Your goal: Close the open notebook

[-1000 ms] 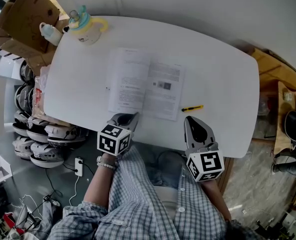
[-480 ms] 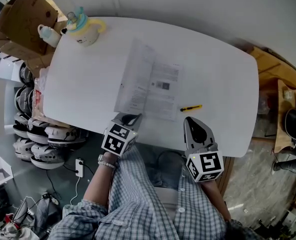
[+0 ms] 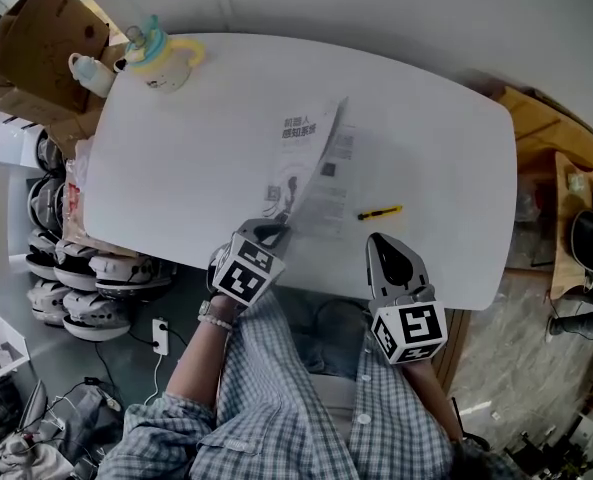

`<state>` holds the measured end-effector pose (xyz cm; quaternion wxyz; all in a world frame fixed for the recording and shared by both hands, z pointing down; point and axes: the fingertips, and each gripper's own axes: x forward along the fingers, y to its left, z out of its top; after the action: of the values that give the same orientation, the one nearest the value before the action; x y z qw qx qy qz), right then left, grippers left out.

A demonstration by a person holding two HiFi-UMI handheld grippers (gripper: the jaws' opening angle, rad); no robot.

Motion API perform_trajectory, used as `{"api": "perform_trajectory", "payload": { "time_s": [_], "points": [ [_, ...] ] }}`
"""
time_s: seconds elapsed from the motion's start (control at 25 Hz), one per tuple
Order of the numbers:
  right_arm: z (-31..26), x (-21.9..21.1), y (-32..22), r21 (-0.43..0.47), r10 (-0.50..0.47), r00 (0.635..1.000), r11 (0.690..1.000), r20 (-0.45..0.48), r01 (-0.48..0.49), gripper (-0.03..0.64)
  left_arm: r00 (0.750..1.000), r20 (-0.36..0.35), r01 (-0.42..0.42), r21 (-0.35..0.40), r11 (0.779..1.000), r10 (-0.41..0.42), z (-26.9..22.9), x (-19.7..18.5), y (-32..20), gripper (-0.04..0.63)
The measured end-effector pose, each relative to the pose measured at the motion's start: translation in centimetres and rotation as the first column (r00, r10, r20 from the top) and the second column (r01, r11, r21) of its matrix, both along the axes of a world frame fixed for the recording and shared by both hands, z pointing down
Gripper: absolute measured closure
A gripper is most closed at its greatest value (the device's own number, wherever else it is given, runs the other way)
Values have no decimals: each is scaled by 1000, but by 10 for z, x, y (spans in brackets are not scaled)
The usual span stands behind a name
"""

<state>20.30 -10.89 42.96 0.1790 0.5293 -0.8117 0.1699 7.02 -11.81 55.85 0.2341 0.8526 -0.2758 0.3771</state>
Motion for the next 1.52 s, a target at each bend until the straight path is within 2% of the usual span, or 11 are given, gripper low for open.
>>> {"api": "perform_trajectory", "payload": {
  "time_s": [0.12, 0.28, 0.56, 0.8, 1.0, 1.16, 1.32, 1.52],
  "points": [
    [2, -1, 0, -4, -1, 1000, 1000, 3, 1, 595, 994, 72, -87, -3, 996, 87, 3, 7, 1, 574],
    [2, -2, -1, -2, 0, 1000, 1000, 6, 0, 594, 968, 174, -184, -4, 983, 182, 7, 13, 1, 572],
    [2, 4, -2, -3, 13, 1000, 1000, 3, -13, 594, 928, 303, -219, -23, 976, 215, 22, 11, 5, 552],
    [0, 7, -4, 1, 14, 1000, 1000, -1, -14, 595, 935, 276, -218, -47, 975, 223, 24, 12, 4, 552],
    [-4, 5, -6, 13, 12, 1000, 1000, -1, -12, 594, 961, 208, -179, -41, 983, 183, 13, 13, 0, 552],
    [-7, 1, -10, 24, -1, 1000, 1000, -3, 1, 594, 973, 180, -145, -6, 989, 144, 4, 6, -8, 554],
    [-12, -8, -14, 40, -11, 1000, 999, -4, 11, 594, 983, 124, -143, 32, 989, 139, -7, -2, -12, 579],
    [-18, -16, -15, 59, -18, 1000, 998, -6, 19, 594, 997, 13, -74, 137, 988, 73, -36, -11, -25, 588]
  ]
}}
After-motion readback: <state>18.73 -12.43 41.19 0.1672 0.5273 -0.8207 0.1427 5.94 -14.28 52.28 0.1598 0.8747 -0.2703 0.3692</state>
